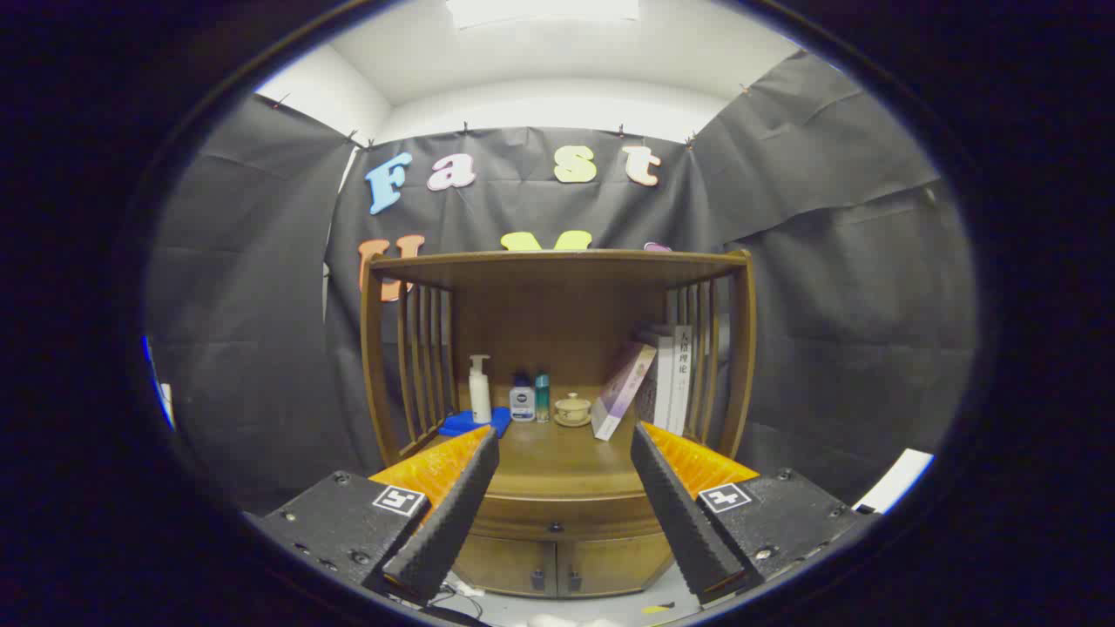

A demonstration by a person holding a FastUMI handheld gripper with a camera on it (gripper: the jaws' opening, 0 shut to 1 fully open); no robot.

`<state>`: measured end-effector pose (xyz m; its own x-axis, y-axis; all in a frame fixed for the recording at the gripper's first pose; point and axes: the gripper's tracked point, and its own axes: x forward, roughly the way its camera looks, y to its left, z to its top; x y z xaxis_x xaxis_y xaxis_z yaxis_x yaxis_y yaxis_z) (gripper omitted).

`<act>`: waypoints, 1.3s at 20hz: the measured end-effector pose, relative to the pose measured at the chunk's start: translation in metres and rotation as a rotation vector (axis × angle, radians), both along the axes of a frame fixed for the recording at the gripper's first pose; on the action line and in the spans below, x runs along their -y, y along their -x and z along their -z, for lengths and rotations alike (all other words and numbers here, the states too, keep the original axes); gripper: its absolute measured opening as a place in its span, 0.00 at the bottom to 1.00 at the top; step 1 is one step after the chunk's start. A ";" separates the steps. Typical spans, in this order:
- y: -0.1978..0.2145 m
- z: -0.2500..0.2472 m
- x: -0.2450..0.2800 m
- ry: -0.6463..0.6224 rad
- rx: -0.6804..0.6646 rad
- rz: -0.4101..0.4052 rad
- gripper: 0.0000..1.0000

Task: Pull open the drawer, take out the items inside it, and place them on the countertop above the cabinet.

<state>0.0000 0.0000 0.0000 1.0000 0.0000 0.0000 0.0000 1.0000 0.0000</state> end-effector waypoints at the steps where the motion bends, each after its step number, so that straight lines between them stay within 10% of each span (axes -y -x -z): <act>1: 0.002 -0.004 -0.002 0.000 0.009 -0.002 0.99; 26: -0.038 0.056 0.001 -0.017 -0.042 -0.020 0.99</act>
